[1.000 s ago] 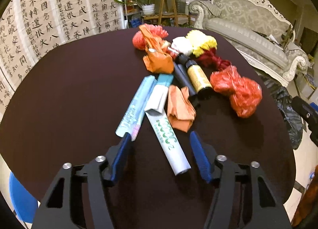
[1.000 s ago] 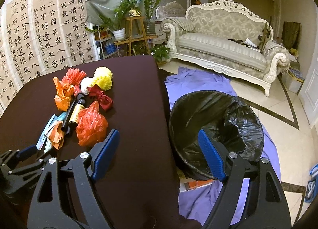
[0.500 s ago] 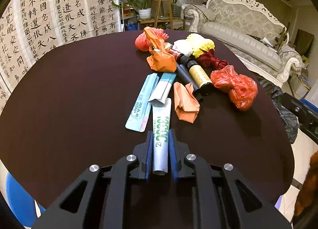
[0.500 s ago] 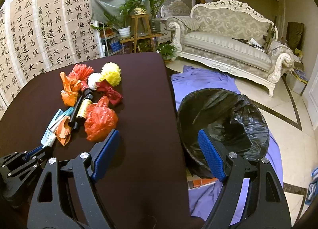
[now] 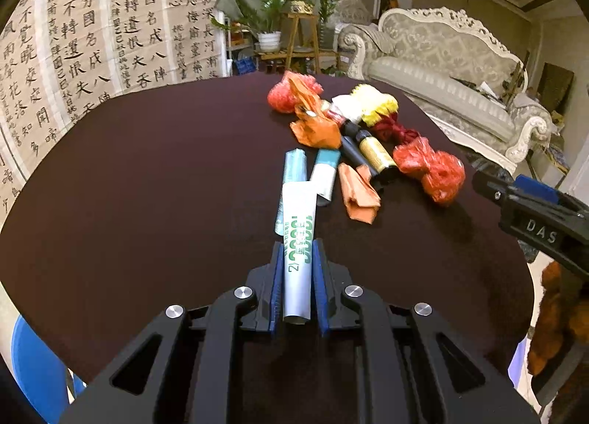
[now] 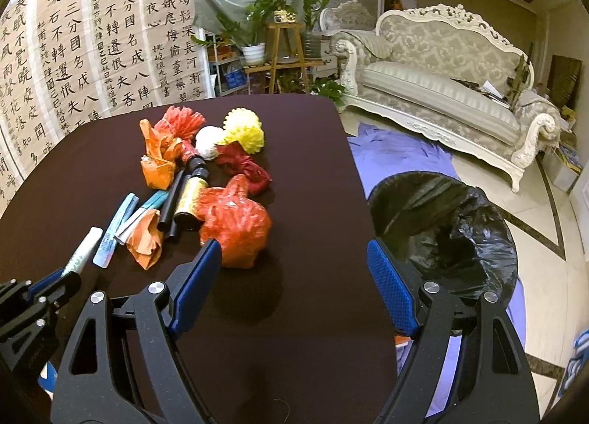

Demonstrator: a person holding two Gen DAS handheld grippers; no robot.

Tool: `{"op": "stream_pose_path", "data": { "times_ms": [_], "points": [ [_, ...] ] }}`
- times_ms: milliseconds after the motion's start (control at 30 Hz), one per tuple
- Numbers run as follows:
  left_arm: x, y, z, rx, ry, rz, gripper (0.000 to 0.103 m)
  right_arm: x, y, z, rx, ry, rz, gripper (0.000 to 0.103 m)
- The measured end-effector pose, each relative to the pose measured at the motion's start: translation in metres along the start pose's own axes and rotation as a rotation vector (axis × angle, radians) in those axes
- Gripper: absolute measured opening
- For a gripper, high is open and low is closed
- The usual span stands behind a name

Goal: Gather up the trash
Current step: 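Grasp the white toothpaste tube with the left tool while the right tool grasps the red plastic bag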

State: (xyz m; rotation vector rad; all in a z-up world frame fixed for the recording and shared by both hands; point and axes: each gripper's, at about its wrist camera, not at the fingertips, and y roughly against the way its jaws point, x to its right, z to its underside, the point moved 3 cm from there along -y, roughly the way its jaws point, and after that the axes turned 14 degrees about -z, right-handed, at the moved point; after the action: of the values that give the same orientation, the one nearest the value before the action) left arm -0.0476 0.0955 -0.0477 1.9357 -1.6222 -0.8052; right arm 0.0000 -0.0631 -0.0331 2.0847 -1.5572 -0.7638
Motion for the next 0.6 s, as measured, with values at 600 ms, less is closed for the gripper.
{"op": "stream_pose_path", "data": {
  "times_ms": [600],
  "points": [
    [-0.044, -0.03, -0.015, -0.006, 0.098, -0.093, 0.016, -0.015, -0.045, -0.009, -0.068, 0.023, -0.04, 0.065]
  ]
}}
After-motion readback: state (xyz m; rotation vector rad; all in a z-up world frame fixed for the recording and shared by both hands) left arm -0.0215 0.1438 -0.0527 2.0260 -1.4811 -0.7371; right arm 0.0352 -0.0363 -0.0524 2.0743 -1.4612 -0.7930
